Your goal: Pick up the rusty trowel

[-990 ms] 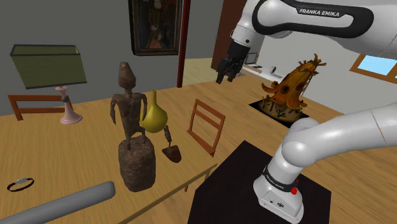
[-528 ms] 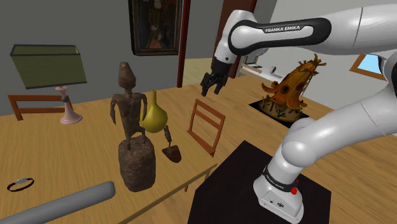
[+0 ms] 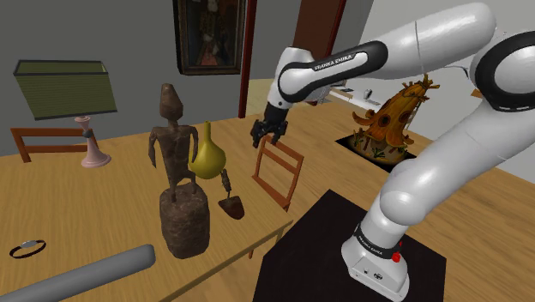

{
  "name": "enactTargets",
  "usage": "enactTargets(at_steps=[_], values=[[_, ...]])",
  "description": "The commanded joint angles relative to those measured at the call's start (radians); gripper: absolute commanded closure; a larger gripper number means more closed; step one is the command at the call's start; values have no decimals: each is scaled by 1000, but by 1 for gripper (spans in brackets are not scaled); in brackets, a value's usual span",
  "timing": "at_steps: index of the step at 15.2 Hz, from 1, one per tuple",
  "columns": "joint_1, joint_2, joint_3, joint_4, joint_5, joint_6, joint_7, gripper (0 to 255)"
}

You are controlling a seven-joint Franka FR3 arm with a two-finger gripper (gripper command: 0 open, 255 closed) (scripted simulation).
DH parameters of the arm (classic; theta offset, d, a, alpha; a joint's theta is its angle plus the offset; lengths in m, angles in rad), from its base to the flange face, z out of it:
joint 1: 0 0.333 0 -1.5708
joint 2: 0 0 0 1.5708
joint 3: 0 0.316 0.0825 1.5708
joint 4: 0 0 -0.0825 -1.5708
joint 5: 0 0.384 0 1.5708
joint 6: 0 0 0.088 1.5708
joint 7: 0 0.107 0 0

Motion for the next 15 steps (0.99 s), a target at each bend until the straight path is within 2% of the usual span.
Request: enactTargets(at_steps=[1, 8, 15], values=[[2, 72, 6, 7, 12, 58, 10, 0], [14, 344, 22, 83, 55, 228, 39, 0], [25, 625, 33, 219, 95, 347, 62, 0]])
